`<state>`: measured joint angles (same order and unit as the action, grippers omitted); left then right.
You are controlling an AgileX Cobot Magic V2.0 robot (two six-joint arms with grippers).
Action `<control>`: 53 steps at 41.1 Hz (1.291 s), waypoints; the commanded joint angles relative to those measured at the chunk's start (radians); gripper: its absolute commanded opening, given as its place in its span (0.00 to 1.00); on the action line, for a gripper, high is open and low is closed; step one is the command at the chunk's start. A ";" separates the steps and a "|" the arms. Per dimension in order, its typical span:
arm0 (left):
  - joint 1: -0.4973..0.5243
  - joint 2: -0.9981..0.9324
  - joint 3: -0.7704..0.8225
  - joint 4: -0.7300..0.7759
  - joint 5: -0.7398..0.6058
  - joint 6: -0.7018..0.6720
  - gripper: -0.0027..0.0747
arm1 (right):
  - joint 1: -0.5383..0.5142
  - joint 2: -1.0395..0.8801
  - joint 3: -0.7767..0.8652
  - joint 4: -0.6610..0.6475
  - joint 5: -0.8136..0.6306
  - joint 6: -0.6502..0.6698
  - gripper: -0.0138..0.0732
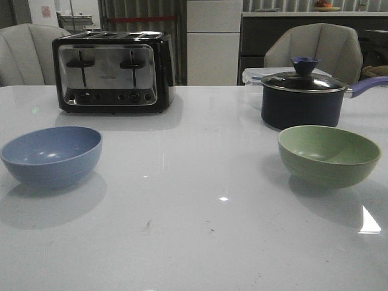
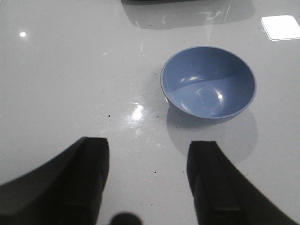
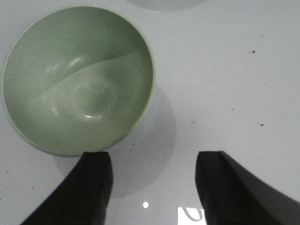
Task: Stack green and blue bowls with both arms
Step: 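Grasp the rim of the pale green bowl with the right gripper, then lift the green bowl and carry it toward the table center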
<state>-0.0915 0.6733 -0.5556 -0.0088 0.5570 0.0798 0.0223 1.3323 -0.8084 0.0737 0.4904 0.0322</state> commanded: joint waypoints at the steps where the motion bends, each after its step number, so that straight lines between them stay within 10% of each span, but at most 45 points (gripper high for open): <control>1: -0.007 0.004 -0.031 -0.003 -0.068 -0.006 0.55 | -0.002 0.076 -0.110 0.007 -0.014 -0.007 0.74; 23: -0.007 0.004 -0.031 -0.003 -0.068 -0.006 0.53 | -0.002 0.459 -0.391 0.007 0.088 -0.008 0.56; 35: -0.007 0.004 -0.031 -0.003 -0.068 -0.006 0.53 | -0.002 0.447 -0.435 0.007 0.151 -0.008 0.31; 53: -0.007 0.004 -0.031 -0.003 -0.068 -0.006 0.53 | 0.152 0.294 -0.441 0.054 0.169 -0.032 0.28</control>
<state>-0.0915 0.6733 -0.5556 -0.0088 0.5587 0.0798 0.1244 1.7067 -1.2154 0.0967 0.6853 0.0141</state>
